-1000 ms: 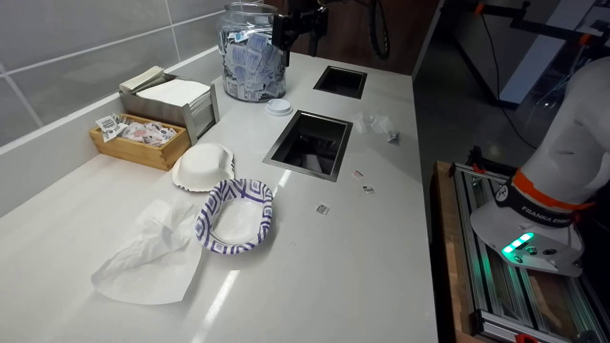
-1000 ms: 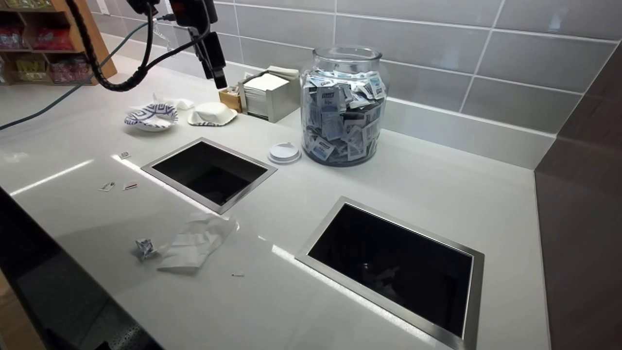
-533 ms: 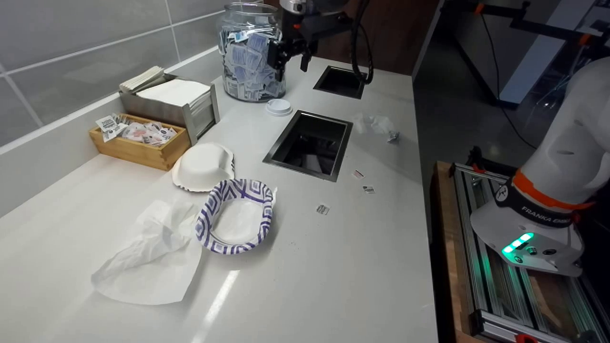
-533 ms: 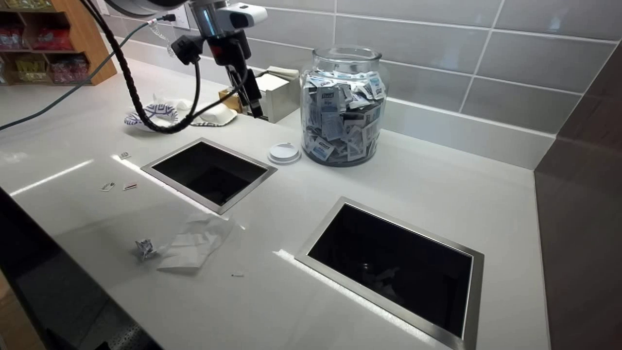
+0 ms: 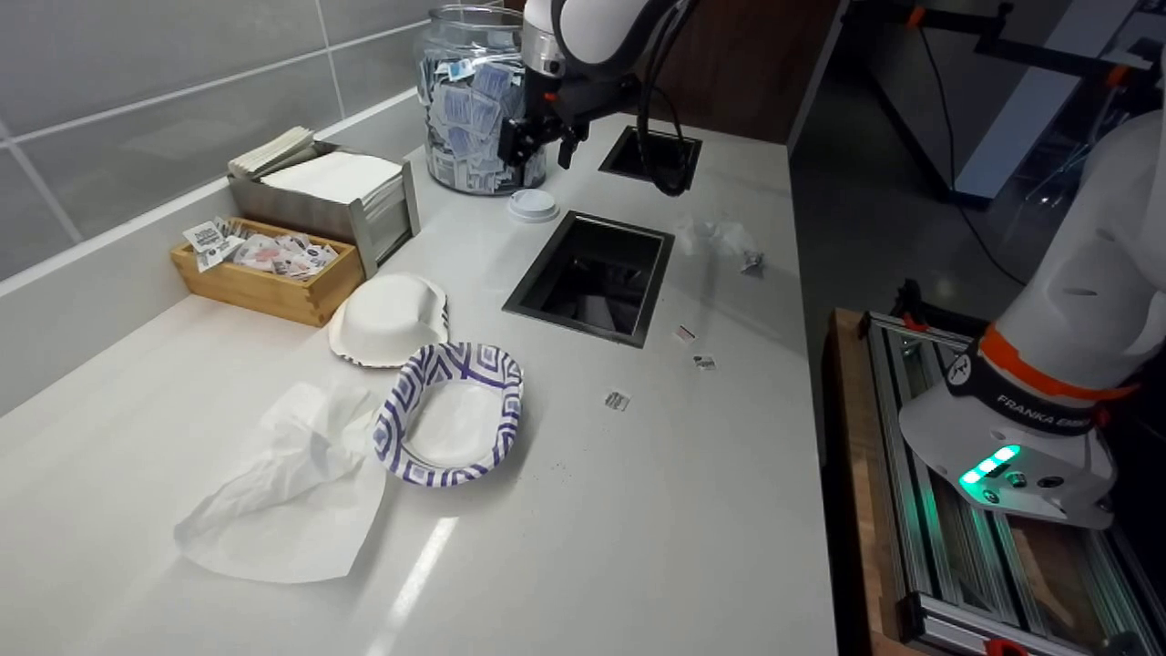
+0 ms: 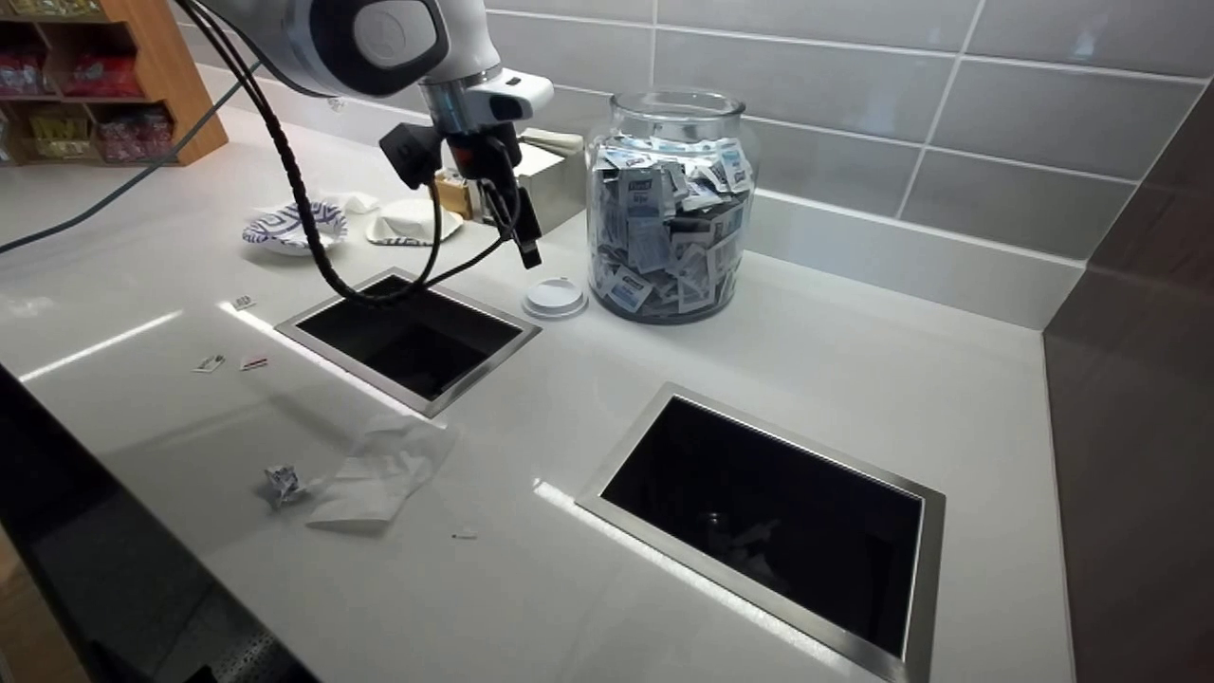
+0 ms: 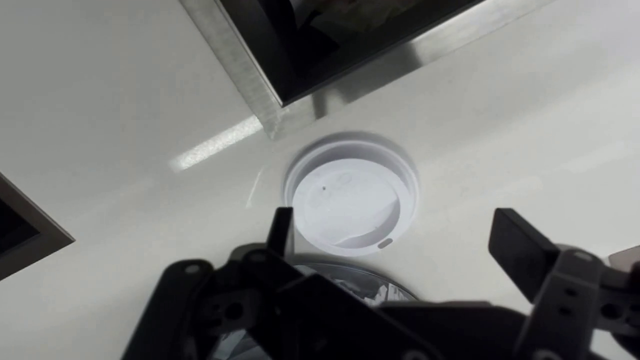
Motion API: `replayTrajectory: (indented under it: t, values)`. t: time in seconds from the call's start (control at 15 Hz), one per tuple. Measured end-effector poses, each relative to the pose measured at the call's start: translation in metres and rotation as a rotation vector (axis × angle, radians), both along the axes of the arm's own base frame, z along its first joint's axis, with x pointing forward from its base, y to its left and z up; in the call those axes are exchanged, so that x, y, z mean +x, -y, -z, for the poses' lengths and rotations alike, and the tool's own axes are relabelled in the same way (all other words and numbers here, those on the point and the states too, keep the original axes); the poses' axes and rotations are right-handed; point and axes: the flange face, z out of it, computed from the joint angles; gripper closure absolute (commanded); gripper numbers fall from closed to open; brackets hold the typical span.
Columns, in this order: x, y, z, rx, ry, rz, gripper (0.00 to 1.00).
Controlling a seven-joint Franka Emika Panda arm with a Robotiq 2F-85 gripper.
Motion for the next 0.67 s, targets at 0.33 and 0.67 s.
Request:
replayTrajectory:
  t: [0.33,0.67]
  values:
    - [0.019,0.001,0.021,0.040,-0.002,-0.005,0.00]
    - [0.033,-0.003,0.041,0.062,-0.012,-0.035,0.00]
